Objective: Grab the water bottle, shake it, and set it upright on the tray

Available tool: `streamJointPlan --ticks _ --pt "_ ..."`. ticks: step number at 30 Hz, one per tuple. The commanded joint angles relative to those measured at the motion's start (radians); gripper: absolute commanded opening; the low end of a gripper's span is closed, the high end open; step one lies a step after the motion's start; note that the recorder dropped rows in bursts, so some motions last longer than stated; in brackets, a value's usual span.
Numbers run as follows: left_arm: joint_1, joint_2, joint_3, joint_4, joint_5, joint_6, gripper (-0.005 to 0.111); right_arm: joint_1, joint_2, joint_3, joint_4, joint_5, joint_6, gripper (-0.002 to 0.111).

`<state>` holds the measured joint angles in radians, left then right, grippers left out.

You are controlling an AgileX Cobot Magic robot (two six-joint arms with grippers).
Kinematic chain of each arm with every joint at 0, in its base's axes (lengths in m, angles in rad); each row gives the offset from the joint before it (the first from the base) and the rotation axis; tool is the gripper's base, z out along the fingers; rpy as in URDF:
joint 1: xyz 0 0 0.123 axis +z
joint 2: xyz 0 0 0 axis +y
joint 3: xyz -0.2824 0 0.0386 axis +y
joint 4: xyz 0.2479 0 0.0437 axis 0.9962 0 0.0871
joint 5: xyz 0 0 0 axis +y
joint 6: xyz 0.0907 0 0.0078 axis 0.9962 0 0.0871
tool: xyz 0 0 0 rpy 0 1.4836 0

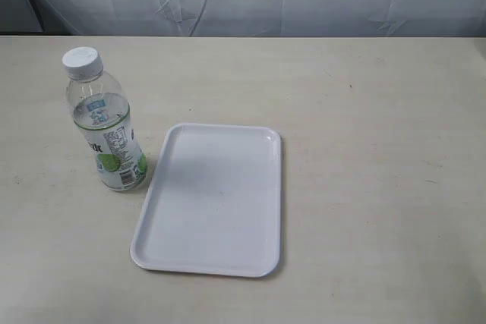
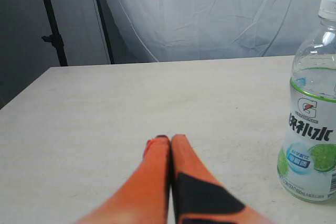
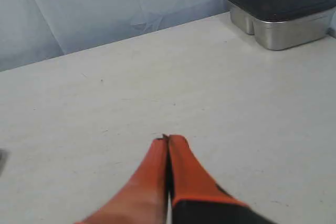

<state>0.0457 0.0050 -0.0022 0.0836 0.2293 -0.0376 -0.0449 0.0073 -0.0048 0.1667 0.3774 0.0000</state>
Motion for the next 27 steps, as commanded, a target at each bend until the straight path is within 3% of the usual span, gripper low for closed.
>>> streamJointPlan --ticks 1,6,12,14,15,16,19,20,21,23,25,27 --pt "0.001 -0.005 0.002 0.001 -0.004 -0.008 0.000 -0.002 -0.007 0.005 -0.047 -0.094 0.000 -0.001" --pt "0.001 -0.005 0.002 0.001 -0.004 -0.008 0.000 -0.002 -0.007 0.005 0.128 -0.403 0.000 -0.001" --pt "0.001 -0.005 0.002 0.001 -0.004 -0.008 0.000 -0.002 -0.007 0.005 0.187 -0.755 0.024 -0.001" --pt "0.001 -0.005 0.002 0.001 -0.004 -0.008 0.000 -0.002 -0.007 0.005 0.198 -0.800 0.179 -0.001" --pt "0.001 -0.005 0.002 0.001 -0.004 -0.008 0.000 -0.002 -0.007 0.005 0.198 -0.779 0.398 -0.001" --pt "0.001 -0.005 0.002 0.001 -0.004 -0.008 0.000 -0.002 -0.007 0.005 0.177 -0.746 0.487 -0.001" --pt "0.001 -0.005 0.002 0.001 -0.004 -0.008 0.000 -0.002 -0.007 0.005 -0.161 -0.537 1.089 -0.001" --pt "0.001 -0.005 0.002 0.001 -0.004 -0.008 0.000 -0.002 -0.007 0.005 -0.226 -0.535 1.176 -0.001" --pt "0.001 -0.005 0.002 0.001 -0.004 -0.008 0.000 -0.002 -0.007 0.005 -0.426 -0.630 1.268 -0.001" --pt "0.001 -0.005 0.002 0.001 -0.004 -0.008 0.000 -0.002 0.017 -0.021 -0.638 -0.797 1.303 -0.001" --pt "0.001 -0.005 0.002 0.001 -0.004 -0.008 0.000 -0.002 0.141 -0.142 -0.907 -0.651 1.430 -0.001" --pt "0.001 -0.005 0.002 0.001 -0.004 -0.008 0.000 -0.002 0.339 -0.261 -1.188 -0.730 1.495 -0.001"
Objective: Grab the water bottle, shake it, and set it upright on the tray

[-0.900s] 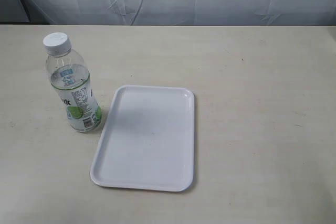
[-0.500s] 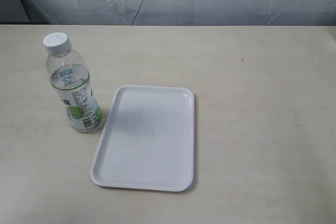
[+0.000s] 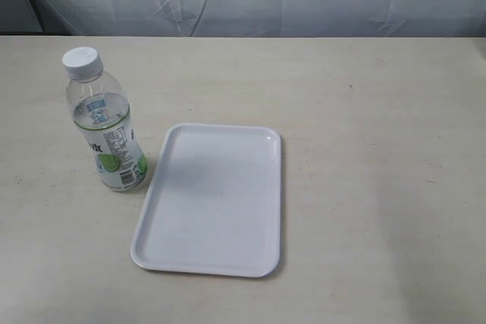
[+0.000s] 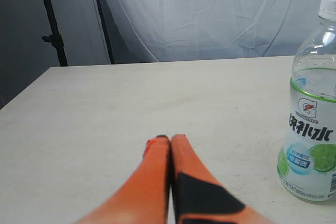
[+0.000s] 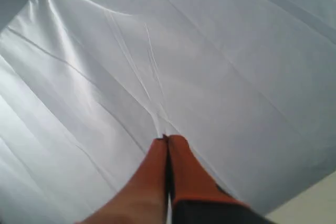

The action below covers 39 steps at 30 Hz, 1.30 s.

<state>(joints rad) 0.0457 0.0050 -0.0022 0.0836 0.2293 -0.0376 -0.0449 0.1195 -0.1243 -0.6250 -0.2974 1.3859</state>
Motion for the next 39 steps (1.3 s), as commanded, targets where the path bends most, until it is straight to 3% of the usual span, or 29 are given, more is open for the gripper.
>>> streamJointPlan --ticks 1,3,6,8,10,12,16,18,21,29,39 --pt "0.001 -0.005 0.002 0.001 -0.004 -0.008 0.000 -0.002 0.339 -0.199 -0.478 -0.183 0.109 -0.001" --pt "0.001 -0.005 0.002 0.001 -0.004 -0.008 0.000 -0.002 0.588 -0.335 -0.611 -0.440 0.093 -0.001" --pt "0.001 -0.005 0.002 0.001 -0.004 -0.008 0.000 0.008 0.853 -0.523 -0.699 -0.683 0.064 0.003" --pt "0.001 -0.005 0.002 0.001 -0.004 -0.008 0.000 0.064 1.036 -0.629 -0.717 -0.828 -0.014 0.027" --pt "0.001 -0.005 0.002 0.001 -0.004 -0.008 0.000 0.204 1.200 -0.735 -0.782 -0.884 -0.071 0.074" --pt "0.001 -0.005 0.002 0.001 -0.004 -0.008 0.000 0.331 1.292 -0.791 -0.854 -0.865 -0.133 0.089" --pt "0.001 -0.005 0.002 0.001 -0.004 -0.008 0.000 0.574 1.430 -0.857 -0.865 -0.616 -0.338 0.090" --pt "0.001 -0.005 0.002 0.001 -0.004 -0.008 0.000 0.660 1.479 -0.895 -0.865 -0.465 -0.397 0.090" --pt "0.001 -0.005 0.002 0.001 -0.004 -0.008 0.000 0.724 1.527 -0.942 -0.865 -0.419 -0.397 0.090" --pt "0.001 -0.005 0.002 0.001 -0.004 -0.008 0.000 0.813 1.669 -1.062 -0.668 -0.370 -0.397 0.090" --pt "0.001 -0.005 0.002 0.001 -0.004 -0.008 0.000 0.828 1.823 -1.167 -0.594 -0.445 -0.402 0.090"
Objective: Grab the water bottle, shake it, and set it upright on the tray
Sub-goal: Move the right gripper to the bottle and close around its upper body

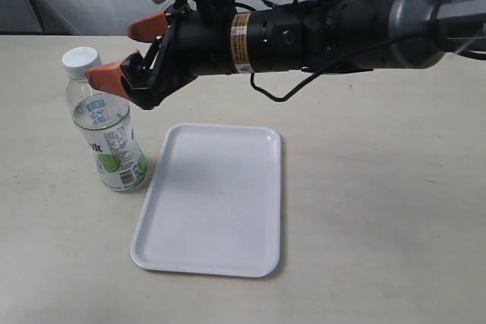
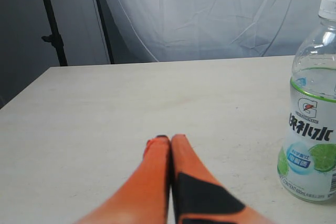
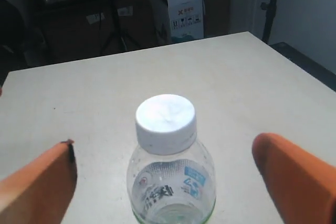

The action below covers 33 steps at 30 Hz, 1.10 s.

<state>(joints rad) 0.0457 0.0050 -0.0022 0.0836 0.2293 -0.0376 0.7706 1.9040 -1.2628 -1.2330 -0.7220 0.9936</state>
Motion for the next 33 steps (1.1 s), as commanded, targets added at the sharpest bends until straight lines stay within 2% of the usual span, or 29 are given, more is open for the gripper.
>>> streamJointPlan --ticks 1,9,33 --pt "0.001 -0.005 0.002 0.001 -0.004 -0.008 0.000 0.020 0.050 -0.035 0.014 -0.020 -0.014 0.090" --pt "0.001 -0.005 0.002 0.001 -0.004 -0.008 0.000 0.060 0.129 -0.089 0.032 0.015 -0.041 0.090" --pt "0.001 -0.005 0.002 0.001 -0.004 -0.008 0.000 0.070 0.292 -0.110 0.188 -0.070 -0.189 0.090"
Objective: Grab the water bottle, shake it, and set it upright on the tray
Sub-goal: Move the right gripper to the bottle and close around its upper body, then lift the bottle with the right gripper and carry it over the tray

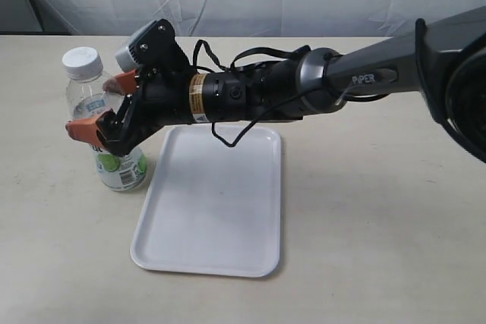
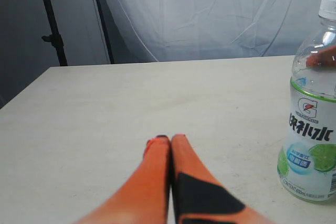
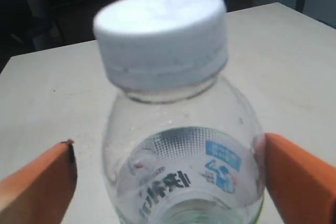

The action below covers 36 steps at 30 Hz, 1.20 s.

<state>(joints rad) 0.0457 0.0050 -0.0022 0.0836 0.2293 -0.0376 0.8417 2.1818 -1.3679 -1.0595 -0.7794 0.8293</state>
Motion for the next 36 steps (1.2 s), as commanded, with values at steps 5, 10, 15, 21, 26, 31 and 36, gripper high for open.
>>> streamJointPlan --ticks 5,10,15,21,26,31,36 --pt "0.001 -0.005 0.002 0.001 -0.004 -0.008 0.000 0.015 0.020 -0.005 0.037 -0.006 -0.094 0.089" --pt "0.001 -0.005 0.002 0.001 -0.004 -0.008 0.000 0.056 0.027 -0.005 0.219 0.081 -0.210 0.070" --pt "0.001 -0.005 0.002 0.001 -0.004 -0.008 0.000 0.077 0.027 -0.005 0.287 0.106 -0.265 -0.002" --pt "0.001 -0.005 0.002 0.001 -0.004 -0.008 0.000 0.077 -0.085 -0.005 0.304 0.131 -0.244 -0.001" --pt "0.001 -0.005 0.002 0.001 -0.004 -0.008 0.000 0.077 -0.315 -0.005 0.279 0.292 -0.138 -0.001" --pt "0.001 -0.005 0.002 0.001 -0.004 -0.008 0.000 0.077 -0.565 0.007 0.198 0.634 -0.131 -0.001" --pt "0.001 -0.005 0.002 0.001 -0.004 -0.008 0.000 0.079 -0.746 0.262 0.241 0.696 -0.039 -0.001"
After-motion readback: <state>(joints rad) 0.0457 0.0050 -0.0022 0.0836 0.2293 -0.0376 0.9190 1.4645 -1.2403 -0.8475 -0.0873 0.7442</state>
